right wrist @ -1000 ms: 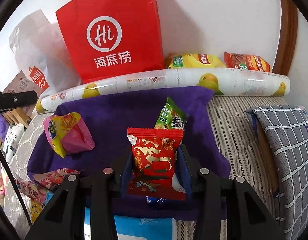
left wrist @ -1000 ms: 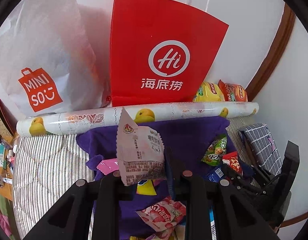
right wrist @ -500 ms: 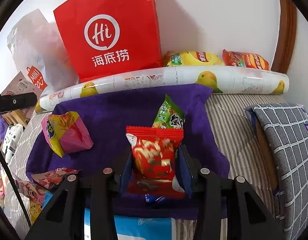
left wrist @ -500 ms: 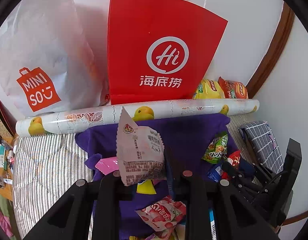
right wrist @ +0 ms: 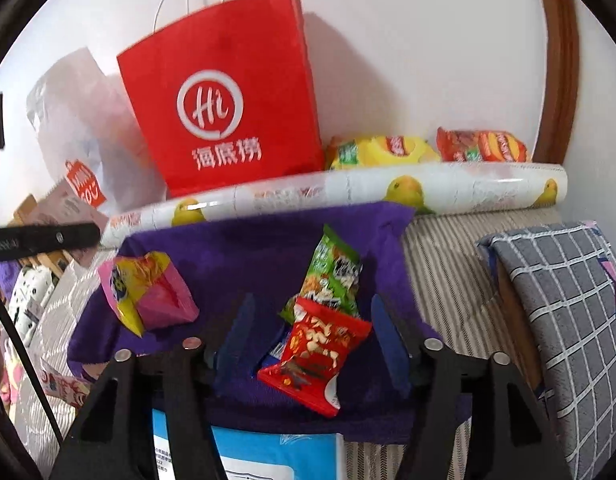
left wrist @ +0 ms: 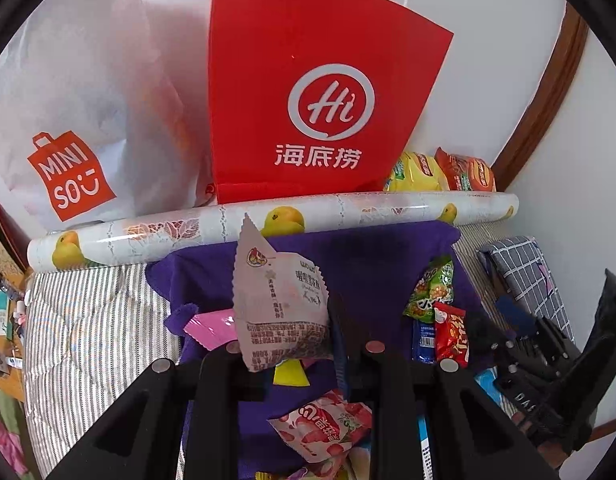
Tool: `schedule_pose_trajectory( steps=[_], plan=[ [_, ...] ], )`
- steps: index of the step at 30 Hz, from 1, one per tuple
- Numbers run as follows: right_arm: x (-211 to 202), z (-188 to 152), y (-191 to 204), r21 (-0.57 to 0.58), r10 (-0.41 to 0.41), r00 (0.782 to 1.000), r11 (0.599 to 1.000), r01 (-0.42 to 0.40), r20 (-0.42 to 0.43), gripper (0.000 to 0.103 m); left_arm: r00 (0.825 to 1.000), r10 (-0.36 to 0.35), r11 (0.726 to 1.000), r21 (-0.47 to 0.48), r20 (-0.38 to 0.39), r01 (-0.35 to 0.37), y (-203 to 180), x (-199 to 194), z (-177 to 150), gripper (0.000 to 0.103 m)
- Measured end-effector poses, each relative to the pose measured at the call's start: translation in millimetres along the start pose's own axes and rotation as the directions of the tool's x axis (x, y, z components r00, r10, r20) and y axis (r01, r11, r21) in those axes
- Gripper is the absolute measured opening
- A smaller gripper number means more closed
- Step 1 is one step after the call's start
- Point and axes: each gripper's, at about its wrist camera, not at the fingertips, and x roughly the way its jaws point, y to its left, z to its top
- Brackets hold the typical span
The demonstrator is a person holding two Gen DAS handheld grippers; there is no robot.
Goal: Organize snacks
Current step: 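Open the right tool to drop the red-gold packet while the left tool drops the pale pink packet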
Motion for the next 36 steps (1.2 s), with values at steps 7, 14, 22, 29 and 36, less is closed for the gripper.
schedule_pose_trajectory(
  steps=[7,14,22,29,36],
  plan=[
    [-8,4,-10,0.038,0.002,0.999,0.999,-0.003,0.032,0.063,0.999,0.004,0.999,0.048,-0.047,-0.001,-16,15,-6,0.022],
    [-14,8,-19,0.077,0.006,0.999,0.997,-0.010,0.051,0.063,0.994,0.004,0.994,0.110,-0.110,0.008,-36,29,-16,0.022],
    [-10,6,-19,0.084,0.008,0.999,0.996,-0.011,0.037,0.063,0.984,0.038,0.989,0.145,-0.172,-0.012,-42,39,-24,0.022],
    [-5,4,-17,0.073,0.001,1.000,0.997,-0.003,0.021,0.064,0.976,0.071,0.984,0.175,-0.208,-0.034,-45,48,-28,0.024],
    [-3,3,-15,0.066,0.001,1.000,0.998,-0.002,0.011,0.064,0.973,0.075,0.985,0.168,-0.217,-0.038,-44,50,-29,0.024]
  ],
)
